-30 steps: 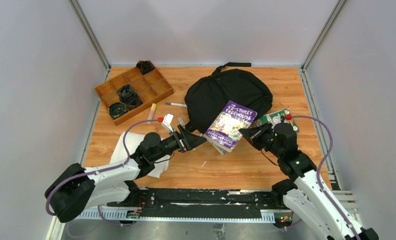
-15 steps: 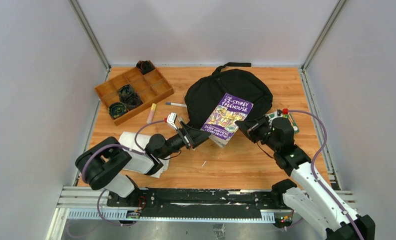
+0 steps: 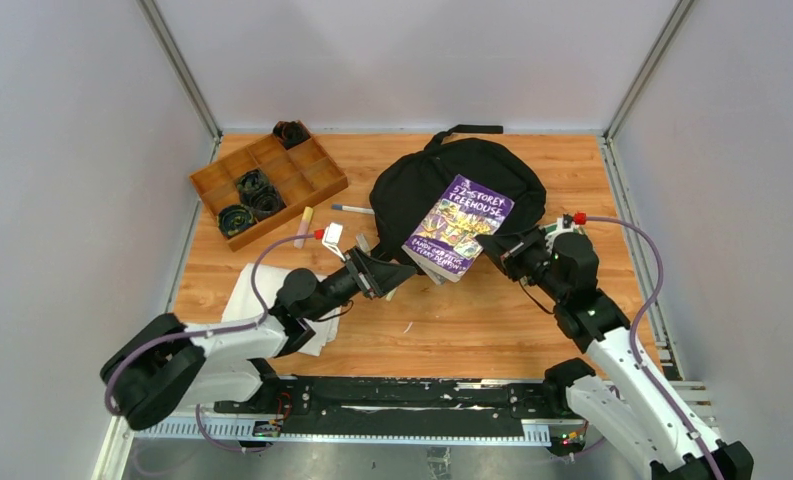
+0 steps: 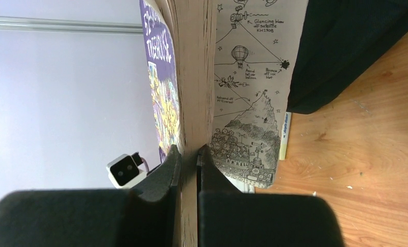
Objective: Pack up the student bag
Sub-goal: Pick up the book from the center of the board.
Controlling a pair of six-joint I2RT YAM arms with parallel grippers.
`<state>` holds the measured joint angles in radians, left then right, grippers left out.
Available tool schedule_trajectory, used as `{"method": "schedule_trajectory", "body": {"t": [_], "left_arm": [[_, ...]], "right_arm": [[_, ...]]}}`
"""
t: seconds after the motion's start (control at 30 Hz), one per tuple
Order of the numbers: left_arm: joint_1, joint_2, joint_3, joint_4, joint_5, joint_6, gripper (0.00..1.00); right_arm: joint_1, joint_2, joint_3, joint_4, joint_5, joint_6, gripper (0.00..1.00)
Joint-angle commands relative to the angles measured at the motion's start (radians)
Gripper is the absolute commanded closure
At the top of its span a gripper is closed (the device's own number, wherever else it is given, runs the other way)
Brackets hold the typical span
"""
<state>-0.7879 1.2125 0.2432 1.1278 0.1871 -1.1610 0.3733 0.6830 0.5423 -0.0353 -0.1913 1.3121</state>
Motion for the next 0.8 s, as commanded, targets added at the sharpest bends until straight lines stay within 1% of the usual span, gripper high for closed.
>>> {"method": "schedule_trajectory", "body": {"t": [0.0, 0.03, 0.07, 0.2, 0.23, 0.33, 0.43, 0.53, 0.77], "left_arm": [[-0.005, -0.145, 0.048, -0.342, -0.05, 0.243, 0.0], [-0.005, -0.17, 0.062, -0.397, -0.059, 0.273, 0.0], [-0.005, -0.187, 0.065, -0.418, -0.065, 0.293, 0.0], [-0.005, -0.198, 0.076, -0.405, -0.056, 0.308, 0.0], [-0.005, -0.194, 0.074, -0.383, -0.061, 0.296, 0.0], [-0.005, -0.167, 0.05, -0.248, -0.105, 0.218, 0.0], [-0.005, -0.123, 0.068, -0.207, -0.125, 0.176, 0.0], [-0.005, -0.071, 0.074, -0.121, -0.136, 0.128, 0.0], [-0.005, 0.029, 0.098, 0.0, -0.152, 0.076, 0.0]], "right_arm": [[-0.023, -0.042, 0.058, 0.044, -0.017, -0.008, 1.0], [-0.024, -0.048, 0.058, 0.043, -0.017, -0.008, 1.0], [-0.024, -0.052, 0.058, 0.04, -0.015, -0.009, 1.0], [-0.024, -0.053, 0.055, 0.04, -0.02, -0.007, 1.0], [-0.024, -0.049, 0.057, 0.041, -0.026, -0.007, 1.0], [-0.023, -0.034, 0.063, 0.055, -0.036, -0.008, 1.0], [-0.023, -0.026, 0.065, 0.067, -0.043, -0.007, 1.0], [-0.024, -0.023, 0.059, 0.074, -0.046, -0.002, 1.0], [-0.023, -0.019, 0.052, 0.091, -0.054, 0.005, 1.0]]}}
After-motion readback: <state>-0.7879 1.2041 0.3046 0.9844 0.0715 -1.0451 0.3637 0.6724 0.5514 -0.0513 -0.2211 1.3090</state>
